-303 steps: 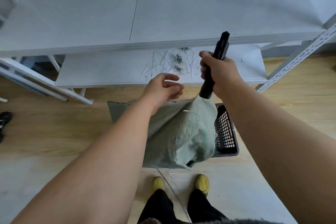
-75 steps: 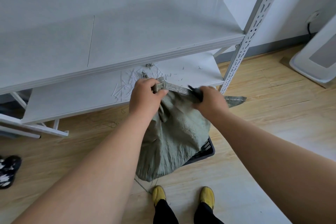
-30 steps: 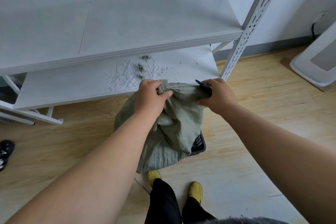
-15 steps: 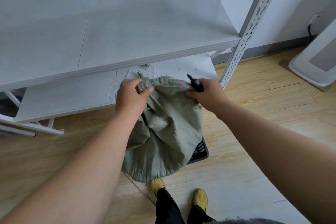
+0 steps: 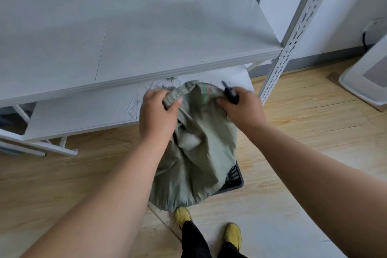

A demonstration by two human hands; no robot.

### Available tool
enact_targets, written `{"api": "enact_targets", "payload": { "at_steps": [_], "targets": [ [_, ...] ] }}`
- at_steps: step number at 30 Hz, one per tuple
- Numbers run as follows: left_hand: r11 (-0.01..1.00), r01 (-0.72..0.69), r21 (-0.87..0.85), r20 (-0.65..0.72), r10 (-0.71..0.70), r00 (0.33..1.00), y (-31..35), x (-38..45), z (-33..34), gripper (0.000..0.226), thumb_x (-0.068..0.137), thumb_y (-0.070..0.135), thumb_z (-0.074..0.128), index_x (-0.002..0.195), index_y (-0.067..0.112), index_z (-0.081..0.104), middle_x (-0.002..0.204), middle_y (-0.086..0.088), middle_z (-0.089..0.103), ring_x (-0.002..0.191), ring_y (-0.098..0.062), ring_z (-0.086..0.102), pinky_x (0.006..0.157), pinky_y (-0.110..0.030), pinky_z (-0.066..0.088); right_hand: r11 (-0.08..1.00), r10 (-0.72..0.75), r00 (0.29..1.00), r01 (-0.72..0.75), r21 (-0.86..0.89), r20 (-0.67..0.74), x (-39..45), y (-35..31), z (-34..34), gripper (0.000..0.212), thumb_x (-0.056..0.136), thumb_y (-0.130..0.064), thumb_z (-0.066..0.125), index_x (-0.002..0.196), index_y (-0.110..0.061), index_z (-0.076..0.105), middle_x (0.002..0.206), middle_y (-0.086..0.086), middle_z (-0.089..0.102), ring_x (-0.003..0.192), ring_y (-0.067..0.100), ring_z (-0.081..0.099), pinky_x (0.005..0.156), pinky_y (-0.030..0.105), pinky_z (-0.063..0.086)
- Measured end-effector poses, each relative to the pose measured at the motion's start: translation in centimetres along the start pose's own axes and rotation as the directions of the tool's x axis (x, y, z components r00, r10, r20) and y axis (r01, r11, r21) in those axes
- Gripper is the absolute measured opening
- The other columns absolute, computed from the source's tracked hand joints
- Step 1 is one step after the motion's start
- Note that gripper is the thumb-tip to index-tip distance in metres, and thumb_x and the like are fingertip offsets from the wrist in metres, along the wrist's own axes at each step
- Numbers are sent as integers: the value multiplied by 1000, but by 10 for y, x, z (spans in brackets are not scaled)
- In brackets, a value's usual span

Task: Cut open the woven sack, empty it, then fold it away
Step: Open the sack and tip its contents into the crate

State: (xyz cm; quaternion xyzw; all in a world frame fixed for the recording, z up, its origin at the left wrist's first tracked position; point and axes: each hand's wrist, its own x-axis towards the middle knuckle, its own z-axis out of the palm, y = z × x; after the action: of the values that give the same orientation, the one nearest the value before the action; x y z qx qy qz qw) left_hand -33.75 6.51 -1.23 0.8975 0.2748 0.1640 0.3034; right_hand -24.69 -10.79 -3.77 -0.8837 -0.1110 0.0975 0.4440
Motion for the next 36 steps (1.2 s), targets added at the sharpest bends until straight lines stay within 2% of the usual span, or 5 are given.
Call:
{"api": "enact_targets", "payload": {
  "at_steps": [16, 21, 25, 30, 36],
  "targets": [
    [850, 308, -427, 389, -135, 911, 19, 9, -10, 70, 85, 16, 60, 145, 36, 31, 112, 3, 65, 103, -13, 64, 97, -33, 48, 985, -135, 969, 110, 132, 206, -33, -43, 42, 84, 59, -36, 89, 129, -20, 47, 115, -3, 48, 114, 14, 45, 91, 26, 39],
    [824, 352, -445, 574, -39, 818, 3, 0, -27, 65, 86, 25, 66, 143, 38, 38, 121, 4, 60, 120, -12, 53, 102, -28, 34, 972, 39, 989, -71, 226, 144, -33, -45, 47, 38, 70, -27, 83, 99, -20, 60, 90, -5, 68, 88, 16, 65, 79, 33, 52],
    [781, 269, -564, 329, -86, 940, -26, -8, -29, 46, 93, 15, 56, 134, 35, 48, 125, 11, 60, 116, -6, 56, 95, -27, 44, 939, 155, 984, -173, 297, 84, -24, -42, 46, 18, 75, -21, 78, 89, -19, 67, 79, -2, 68, 83, 21, 67, 77, 34, 54],
    [959, 282, -17, 407, -251, 878, -89, -36, -28, 69, 83, -3, 60, 141, 29, 41, 135, 1, 49, 117, -19, 53, 90, -31, 49, 884, 237, 961, -275, 377, 145, -16, -51, 37, 16, 75, -15, 79, 77, -20, 64, 75, -1, 67, 75, 21, 66, 69, 30, 54],
    [926, 216, -311, 484, -41, 874, -57, -49, -19, 78, 71, 2, 81, 138, 3, 41, 117, 10, 54, 103, -1, 55, 80, 8, 33, 924, 73, 956, -172, 341, 285, -25, -86, 43, 16, 75, -8, 77, 71, -17, 64, 65, -2, 65, 51, 6, 61, 45, 13, 48]
  ]
}}
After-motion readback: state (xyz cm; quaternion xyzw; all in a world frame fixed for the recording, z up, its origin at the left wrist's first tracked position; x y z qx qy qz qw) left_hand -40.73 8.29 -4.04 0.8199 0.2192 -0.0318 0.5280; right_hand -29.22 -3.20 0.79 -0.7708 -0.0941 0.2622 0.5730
